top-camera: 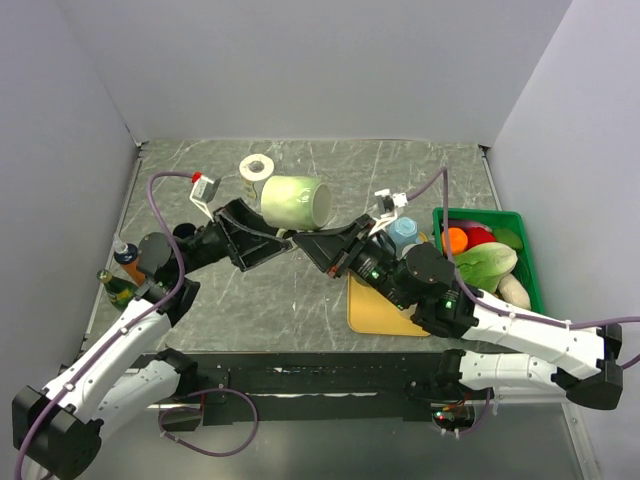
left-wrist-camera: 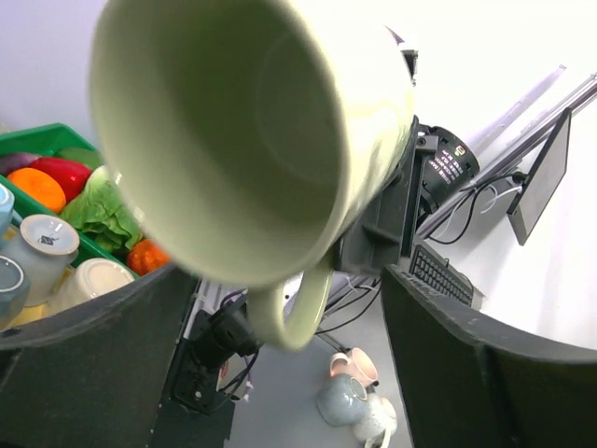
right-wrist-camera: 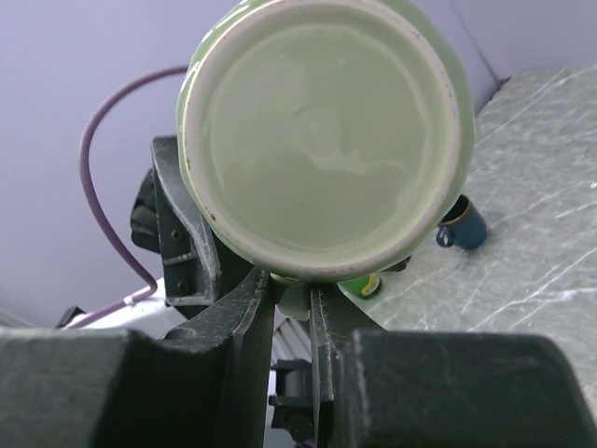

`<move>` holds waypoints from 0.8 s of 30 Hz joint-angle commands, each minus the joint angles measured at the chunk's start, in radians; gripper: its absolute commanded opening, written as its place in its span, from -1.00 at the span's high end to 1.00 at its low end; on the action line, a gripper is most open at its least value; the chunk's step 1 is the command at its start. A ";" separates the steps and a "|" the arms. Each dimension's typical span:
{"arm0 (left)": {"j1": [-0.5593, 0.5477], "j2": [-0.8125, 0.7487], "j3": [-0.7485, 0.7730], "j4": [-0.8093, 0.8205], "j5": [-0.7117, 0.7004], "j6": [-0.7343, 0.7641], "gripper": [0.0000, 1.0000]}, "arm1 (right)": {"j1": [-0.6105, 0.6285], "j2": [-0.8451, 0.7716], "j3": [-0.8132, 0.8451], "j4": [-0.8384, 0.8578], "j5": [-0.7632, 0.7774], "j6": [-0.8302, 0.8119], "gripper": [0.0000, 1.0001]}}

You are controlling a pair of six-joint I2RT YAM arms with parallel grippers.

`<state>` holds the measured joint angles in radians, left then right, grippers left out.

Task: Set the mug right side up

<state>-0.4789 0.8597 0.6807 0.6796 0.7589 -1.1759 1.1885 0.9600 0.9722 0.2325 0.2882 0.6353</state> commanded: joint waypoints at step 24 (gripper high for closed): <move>-0.015 -0.034 0.074 -0.061 -0.012 0.119 0.98 | -0.003 -0.024 -0.009 0.147 -0.034 -0.022 1.00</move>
<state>-0.4881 0.8341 0.6983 0.6041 0.7593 -1.1351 1.1847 0.9543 0.9348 0.2913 0.2466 0.6117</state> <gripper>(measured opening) 0.123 0.237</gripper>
